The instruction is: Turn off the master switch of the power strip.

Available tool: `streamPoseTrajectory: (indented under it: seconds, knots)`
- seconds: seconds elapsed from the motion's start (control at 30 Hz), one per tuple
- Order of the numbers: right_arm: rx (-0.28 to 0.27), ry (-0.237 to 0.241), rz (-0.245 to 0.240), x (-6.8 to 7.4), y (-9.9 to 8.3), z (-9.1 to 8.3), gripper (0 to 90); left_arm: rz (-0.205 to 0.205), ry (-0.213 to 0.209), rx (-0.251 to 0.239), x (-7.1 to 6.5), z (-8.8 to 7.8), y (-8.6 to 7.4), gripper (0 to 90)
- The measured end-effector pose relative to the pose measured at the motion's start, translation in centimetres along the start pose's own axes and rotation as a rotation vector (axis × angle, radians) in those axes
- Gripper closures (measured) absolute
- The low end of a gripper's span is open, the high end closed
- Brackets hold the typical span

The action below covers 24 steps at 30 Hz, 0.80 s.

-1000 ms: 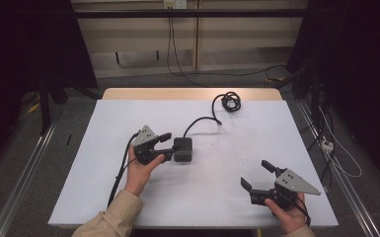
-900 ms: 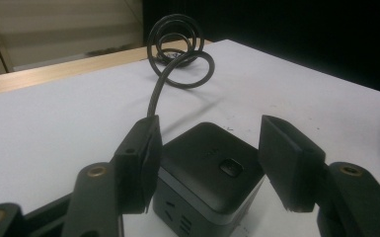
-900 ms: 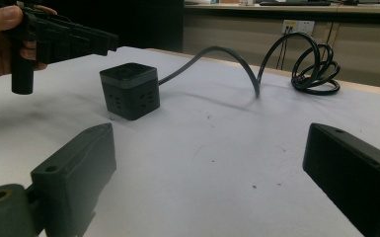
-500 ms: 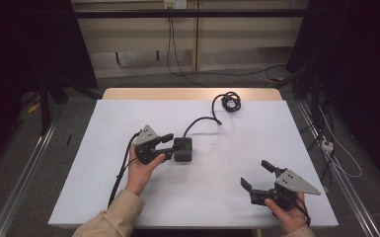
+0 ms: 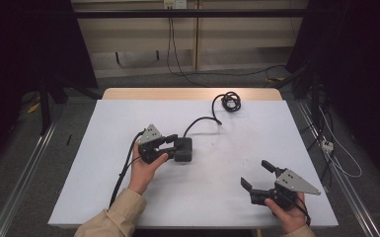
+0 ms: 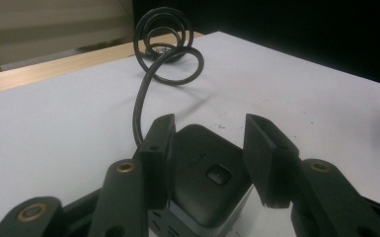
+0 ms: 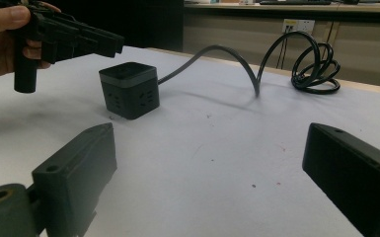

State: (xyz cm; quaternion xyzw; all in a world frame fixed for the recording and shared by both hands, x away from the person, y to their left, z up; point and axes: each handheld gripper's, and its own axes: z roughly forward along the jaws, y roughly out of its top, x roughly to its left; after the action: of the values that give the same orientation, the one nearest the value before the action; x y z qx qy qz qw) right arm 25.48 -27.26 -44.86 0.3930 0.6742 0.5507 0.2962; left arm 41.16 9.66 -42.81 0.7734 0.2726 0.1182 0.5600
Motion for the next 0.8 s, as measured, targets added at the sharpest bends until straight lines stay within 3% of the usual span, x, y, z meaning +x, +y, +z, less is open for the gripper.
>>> streamPoseTrajectory:
  seconds: [0.8]
  knots:
    - [0.000,0.002,-0.001,0.01,0.00,0.00,5.8,0.010,-0.007,0.022,-0.02,0.63,0.09,65.0]
